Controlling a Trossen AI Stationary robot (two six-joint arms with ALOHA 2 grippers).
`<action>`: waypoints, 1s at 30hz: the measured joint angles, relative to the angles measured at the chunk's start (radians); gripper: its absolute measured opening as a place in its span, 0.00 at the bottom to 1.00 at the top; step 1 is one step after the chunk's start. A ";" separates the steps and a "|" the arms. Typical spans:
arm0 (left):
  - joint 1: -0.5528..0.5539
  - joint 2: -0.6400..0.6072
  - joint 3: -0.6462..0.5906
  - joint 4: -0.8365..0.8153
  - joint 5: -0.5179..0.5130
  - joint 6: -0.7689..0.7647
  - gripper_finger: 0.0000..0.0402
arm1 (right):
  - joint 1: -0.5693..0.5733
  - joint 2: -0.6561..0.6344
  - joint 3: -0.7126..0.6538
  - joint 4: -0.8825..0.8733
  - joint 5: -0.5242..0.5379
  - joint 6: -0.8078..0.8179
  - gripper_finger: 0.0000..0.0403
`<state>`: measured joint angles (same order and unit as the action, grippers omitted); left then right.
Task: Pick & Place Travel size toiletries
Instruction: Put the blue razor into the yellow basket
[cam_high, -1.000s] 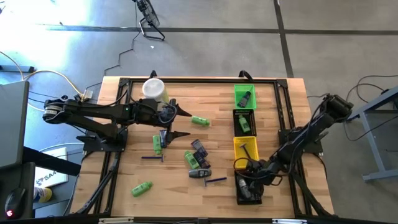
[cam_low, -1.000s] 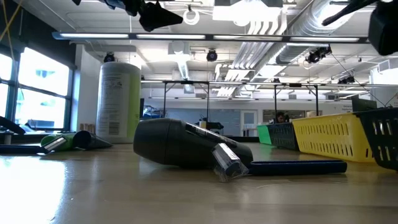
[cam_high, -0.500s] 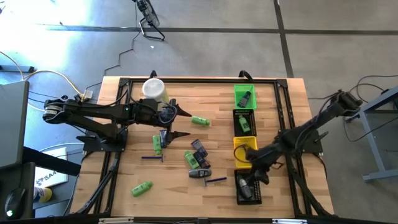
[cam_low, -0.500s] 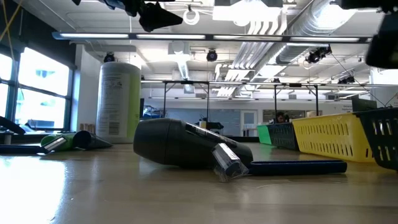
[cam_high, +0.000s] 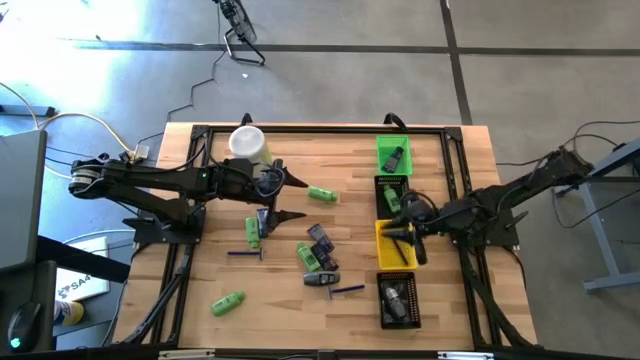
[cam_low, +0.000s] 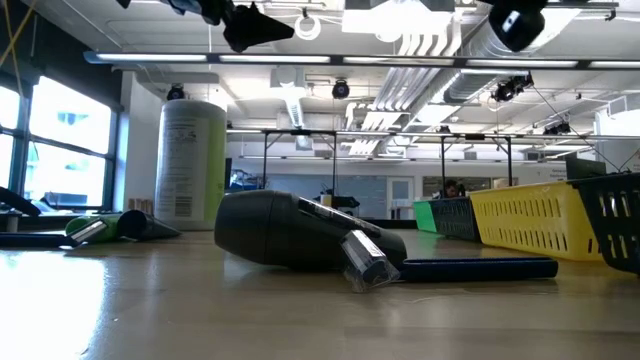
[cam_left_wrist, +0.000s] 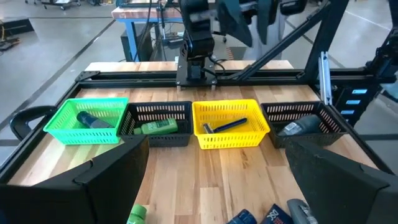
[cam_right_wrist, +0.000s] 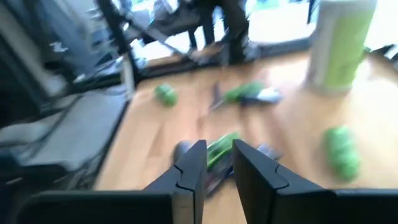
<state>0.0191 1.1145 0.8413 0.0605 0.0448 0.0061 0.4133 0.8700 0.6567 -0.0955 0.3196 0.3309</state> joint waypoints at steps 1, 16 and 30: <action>0.000 0.000 0.000 -0.001 0.000 -0.015 0.92 | -0.006 0.000 0.000 0.016 0.020 -0.037 0.16; 0.000 0.000 0.000 -0.004 0.000 -0.064 0.92 | -0.089 0.012 0.000 0.037 0.052 -0.158 0.16; 0.000 0.004 0.000 0.044 -0.041 -0.064 0.92 | -0.095 0.013 0.000 0.031 0.048 -0.253 0.16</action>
<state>0.0189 1.1185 0.8413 0.1046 0.0036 -0.0579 0.3186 0.8833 0.6567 -0.0640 0.3681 0.0775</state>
